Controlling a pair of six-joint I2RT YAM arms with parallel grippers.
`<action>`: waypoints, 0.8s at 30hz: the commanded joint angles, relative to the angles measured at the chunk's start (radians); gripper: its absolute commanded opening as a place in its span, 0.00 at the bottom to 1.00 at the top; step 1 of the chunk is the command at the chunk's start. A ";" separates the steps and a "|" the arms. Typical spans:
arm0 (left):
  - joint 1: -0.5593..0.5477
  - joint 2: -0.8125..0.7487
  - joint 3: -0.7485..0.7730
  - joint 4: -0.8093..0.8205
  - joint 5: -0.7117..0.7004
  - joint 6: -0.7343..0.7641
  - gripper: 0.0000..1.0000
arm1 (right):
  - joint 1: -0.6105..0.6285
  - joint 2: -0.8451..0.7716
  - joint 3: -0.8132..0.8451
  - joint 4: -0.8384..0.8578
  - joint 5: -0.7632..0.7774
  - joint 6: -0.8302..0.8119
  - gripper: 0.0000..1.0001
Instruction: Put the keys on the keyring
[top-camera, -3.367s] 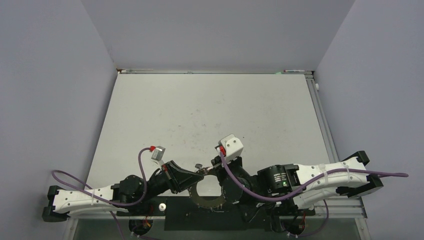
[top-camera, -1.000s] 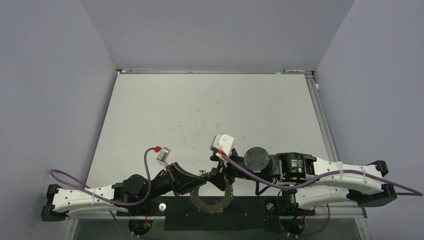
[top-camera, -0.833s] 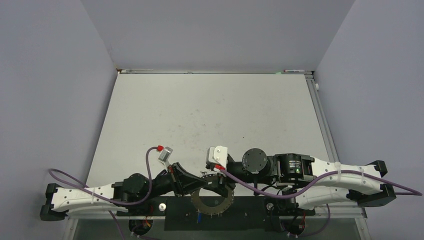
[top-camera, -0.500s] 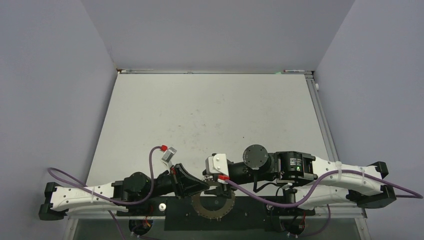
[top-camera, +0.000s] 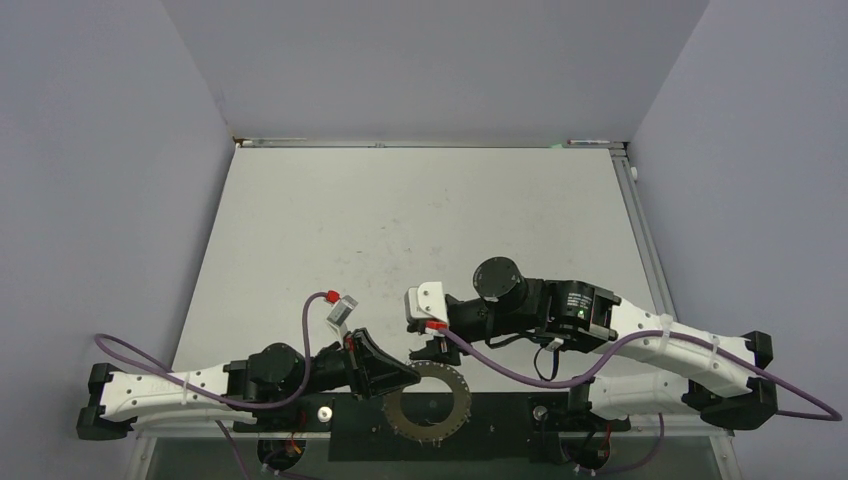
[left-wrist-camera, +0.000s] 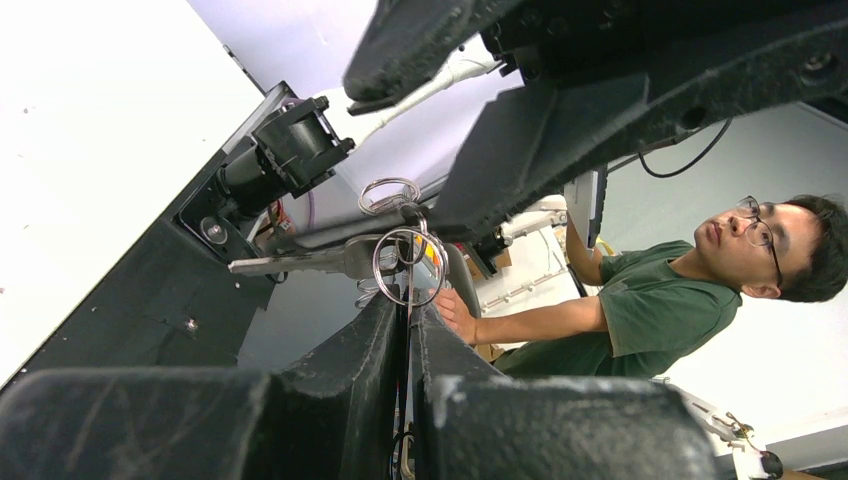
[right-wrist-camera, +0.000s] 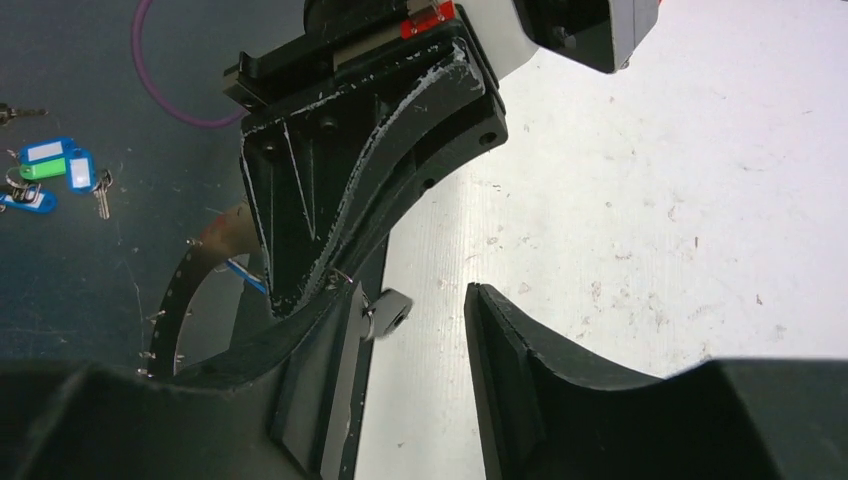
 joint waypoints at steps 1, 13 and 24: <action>-0.005 -0.008 0.045 0.068 0.030 -0.002 0.00 | -0.052 -0.002 0.046 -0.018 -0.145 -0.042 0.42; -0.005 0.006 0.054 0.068 0.044 -0.002 0.00 | -0.097 0.017 0.103 -0.062 -0.371 -0.094 0.43; -0.005 0.028 0.061 0.080 0.050 -0.001 0.00 | -0.097 0.073 0.076 -0.073 -0.397 -0.091 0.37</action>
